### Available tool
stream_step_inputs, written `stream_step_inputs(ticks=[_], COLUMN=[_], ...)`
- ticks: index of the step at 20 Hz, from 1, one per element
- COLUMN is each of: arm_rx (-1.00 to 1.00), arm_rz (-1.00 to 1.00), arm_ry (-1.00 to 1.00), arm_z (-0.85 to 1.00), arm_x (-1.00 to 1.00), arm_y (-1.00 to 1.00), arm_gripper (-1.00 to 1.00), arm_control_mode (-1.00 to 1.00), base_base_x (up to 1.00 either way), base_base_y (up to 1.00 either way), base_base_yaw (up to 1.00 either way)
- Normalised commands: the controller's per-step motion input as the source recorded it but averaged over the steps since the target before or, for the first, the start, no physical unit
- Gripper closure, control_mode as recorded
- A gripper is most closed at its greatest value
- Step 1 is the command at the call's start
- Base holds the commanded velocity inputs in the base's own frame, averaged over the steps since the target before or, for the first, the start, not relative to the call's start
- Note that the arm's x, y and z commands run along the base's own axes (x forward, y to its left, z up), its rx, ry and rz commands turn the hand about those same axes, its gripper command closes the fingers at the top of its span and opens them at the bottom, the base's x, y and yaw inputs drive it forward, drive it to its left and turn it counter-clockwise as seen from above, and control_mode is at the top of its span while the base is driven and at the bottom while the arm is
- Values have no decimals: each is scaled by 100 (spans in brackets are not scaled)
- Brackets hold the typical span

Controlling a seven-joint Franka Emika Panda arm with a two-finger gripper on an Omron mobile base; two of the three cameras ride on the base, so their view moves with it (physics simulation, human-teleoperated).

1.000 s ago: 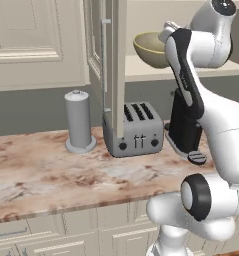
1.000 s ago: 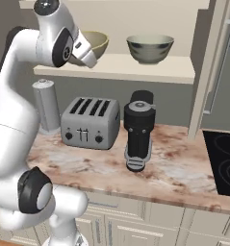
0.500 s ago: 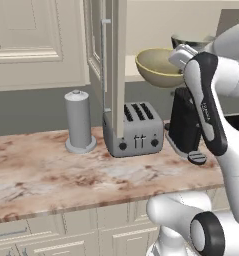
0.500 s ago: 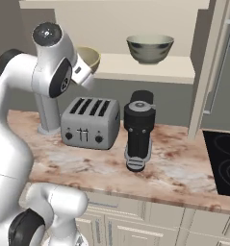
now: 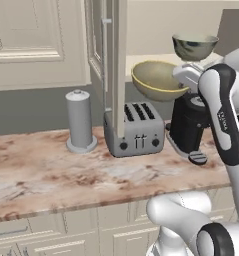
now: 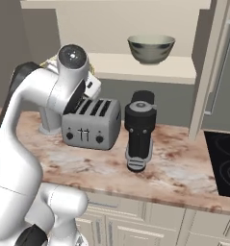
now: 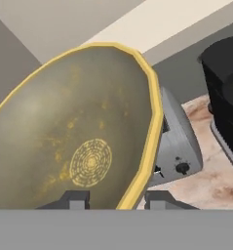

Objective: Pick up the bowls from the cabinet and place each bowl in front of a stool on the dining counter.

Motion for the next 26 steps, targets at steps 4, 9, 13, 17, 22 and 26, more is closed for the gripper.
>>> stream_step_inputs(ticks=[4, 9, 13, 17, 22, 26], arm_rx=[0, 0, 0, 0, 0, 0], arm_rz=[0, 0, 0, 0, 0, 0], arm_ry=[0, 0, 0, 0, 0, 0], arm_z=[0, 0, 0, 0, 0, 0], arm_x=[0, 0, 0, 0, 0, 0], arm_y=[0, 0, 0, 0, 0, 0], arm_gripper=[100, 100, 100, 100, 100, 100], arm_control_mode=[100, 100, 100, 100, 100, 100], base_base_x=[0, -1, -37, -87, -98, -65], base_base_y=[0, 0, 3, 28, 44, 39], base_base_yaw=[21, 25, 27, 27, 26, 23])
